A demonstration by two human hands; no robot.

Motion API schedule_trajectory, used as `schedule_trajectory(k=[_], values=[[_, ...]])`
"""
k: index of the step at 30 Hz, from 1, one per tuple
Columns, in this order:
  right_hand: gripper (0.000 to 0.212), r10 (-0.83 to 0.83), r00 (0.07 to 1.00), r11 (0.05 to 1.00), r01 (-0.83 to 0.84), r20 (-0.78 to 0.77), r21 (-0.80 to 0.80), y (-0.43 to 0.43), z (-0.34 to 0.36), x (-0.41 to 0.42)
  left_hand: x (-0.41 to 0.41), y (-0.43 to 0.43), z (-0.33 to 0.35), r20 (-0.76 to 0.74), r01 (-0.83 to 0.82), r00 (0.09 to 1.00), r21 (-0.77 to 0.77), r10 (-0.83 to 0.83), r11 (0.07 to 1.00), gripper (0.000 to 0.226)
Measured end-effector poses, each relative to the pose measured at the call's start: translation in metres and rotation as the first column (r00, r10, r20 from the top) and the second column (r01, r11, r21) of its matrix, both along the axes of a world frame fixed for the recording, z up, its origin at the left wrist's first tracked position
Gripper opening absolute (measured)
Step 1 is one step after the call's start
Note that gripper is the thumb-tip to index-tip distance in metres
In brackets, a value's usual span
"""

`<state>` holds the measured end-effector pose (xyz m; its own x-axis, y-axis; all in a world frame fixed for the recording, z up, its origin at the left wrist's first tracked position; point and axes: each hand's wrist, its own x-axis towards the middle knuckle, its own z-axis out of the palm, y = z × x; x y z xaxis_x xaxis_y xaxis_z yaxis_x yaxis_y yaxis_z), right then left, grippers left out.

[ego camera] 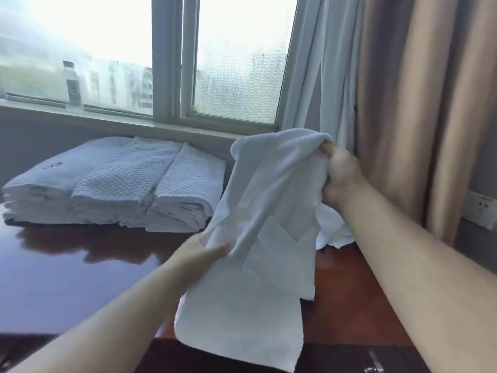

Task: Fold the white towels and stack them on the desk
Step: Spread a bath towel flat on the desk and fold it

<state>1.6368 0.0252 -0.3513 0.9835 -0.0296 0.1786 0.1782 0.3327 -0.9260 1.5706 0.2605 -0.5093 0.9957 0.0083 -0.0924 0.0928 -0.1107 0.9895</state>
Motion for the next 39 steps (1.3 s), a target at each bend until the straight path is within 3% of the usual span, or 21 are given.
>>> schedule_trajectory(k=[1, 3, 4, 6, 8, 11, 12, 14, 16, 18, 19, 21, 23, 25, 27, 30, 32, 34, 36, 37, 39], values=[[0.040, 0.025, 1.000, 1.000, -0.025, -0.011, 0.002, 0.003, -0.004, 0.002, 0.000, -0.009, -0.011, 0.015, 0.091, 0.996, 0.047, -0.091, 0.995, 0.057], [0.043, 0.088, 0.996, 0.996, -0.088, -0.018, 0.001, 0.004, -0.011, 0.006, 0.000, -0.026, -0.024, 0.091, 0.179, 0.978, 0.097, -0.188, 0.979, 0.040], [0.045, 0.133, 0.991, 0.991, -0.132, -0.035, 0.015, 0.003, -0.015, 0.008, 0.002, -0.032, -0.028, 0.125, 0.206, 0.968, 0.113, -0.220, 0.972, 0.045], [0.049, 0.233, 0.971, 0.972, -0.235, -0.059, -0.018, -0.001, -0.026, 0.012, 0.007, -0.042, -0.032, 0.151, 0.259, 0.944, 0.215, -0.294, 0.942, 0.084], [0.055, 0.295, 0.951, 0.919, -0.308, -0.089, -0.247, -0.003, -0.044, 0.015, 0.012, -0.052, -0.033, 0.090, 0.212, 0.953, 0.483, -0.289, 0.850, 0.112], [0.081, 0.260, 0.933, 0.629, -0.358, -0.247, -0.690, 0.003, -0.079, 0.013, 0.018, -0.064, -0.039, 0.223, 0.013, 0.941, 0.730, -0.256, 0.683, 0.093], [0.081, 0.225, 0.935, 0.518, -0.352, -0.273, -0.779, 0.005, -0.089, 0.011, 0.020, -0.065, -0.040, 0.262, -0.023, 0.925, 0.765, -0.277, 0.644, 0.076], [0.064, 0.179, 0.943, 0.406, -0.332, -0.282, -0.851, 0.004, -0.102, 0.013, 0.021, -0.062, -0.043, 0.277, -0.046, 0.915, 0.793, -0.294, 0.607, 0.051], [0.054, 0.169, 0.944, 0.440, -0.329, -0.283, -0.835, 0.000, -0.108, 0.016, 0.021, -0.056, -0.041, 0.385, -0.077, 0.850, 0.766, -0.359, 0.638, 0.034], [0.046, 0.147, 0.960, 0.617, -0.278, -0.239, -0.737, -0.001, -0.107, 0.020, 0.023, -0.046, -0.031, 0.608, -0.175, 0.698, 0.657, -0.379, 0.733, 0.023], [0.038, 0.110, 0.975, 0.715, -0.212, -0.193, -0.666, -0.002, -0.104, 0.023, 0.026, -0.041, -0.022, 0.639, -0.179, 0.700, 0.588, -0.318, 0.789, 0.025], [0.028, -0.010, 0.996, 0.847, -0.041, -0.093, -0.531, -0.006, -0.094, 0.030, 0.031, -0.029, 0.000, 0.543, -0.161, 0.832, 0.430, -0.112, 0.888, 0.036], [0.045, -0.030, 0.995, 0.891, -0.015, -0.092, -0.455, -0.013, -0.084, 0.034, 0.035, -0.021, 0.018, 0.412, -0.083, 0.910, 0.065, 0.049, 0.994, 0.038], [0.073, 0.138, 0.965, 0.859, -0.227, -0.221, -0.458, -0.017, -0.080, 0.029, 0.035, -0.017, 0.032, 0.265, 0.008, 0.961, -0.312, 0.079, 0.950, 0.028], [0.078, 0.327, 0.879, 0.768, -0.461, -0.346, -0.446, -0.014, -0.091, 0.016, 0.031, -0.013, 0.036, 0.149, 0.089, 0.989, -0.462, -0.022, 0.882, 0.031], [0.052, 0.463, 0.825, 0.692, -0.565, -0.324, -0.450, -0.006, -0.109, 0.004, 0.024, -0.010, 0.031, 0.130, 0.257, 0.966, -0.404, -0.223, 0.878, 0.049], [0.036, 0.392, 0.884, 0.713, -0.466, -0.253, -0.524, -0.002, -0.109, 0.005, 0.023, -0.005, 0.031, 0.121, 0.276, 0.961, -0.313, -0.250, 0.909, 0.048], [0.029, 0.219, 0.963, 0.769, -0.268, -0.155, -0.580, -0.005, -0.104, 0.010, 0.025, 0.001, 0.033, 0.111, 0.179, 0.979, -0.040, -0.173, 0.983, 0.037], [0.034, 0.117, 0.989, 0.809, -0.149, -0.093, -0.568, -0.010, -0.098, 0.015, 0.031, 0.008, 0.031, 0.146, -0.003, 0.988, 0.341, -0.049, 0.940, 0.033], [0.037, 0.078, 0.994, 0.814, -0.104, -0.070, -0.572, -0.012, -0.095, 0.018, 0.032, 0.010, 0.030, 0.180, -0.057, 0.983, 0.433, -0.025, 0.900, 0.032], [0.040, 0.015, 1.000, 0.809, -0.027, -0.026, -0.588, -0.016, -0.090, 0.018, 0.033, 0.016, 0.031, 0.216, -0.049, 0.975, 0.438, -0.052, 0.898, 0.033]])
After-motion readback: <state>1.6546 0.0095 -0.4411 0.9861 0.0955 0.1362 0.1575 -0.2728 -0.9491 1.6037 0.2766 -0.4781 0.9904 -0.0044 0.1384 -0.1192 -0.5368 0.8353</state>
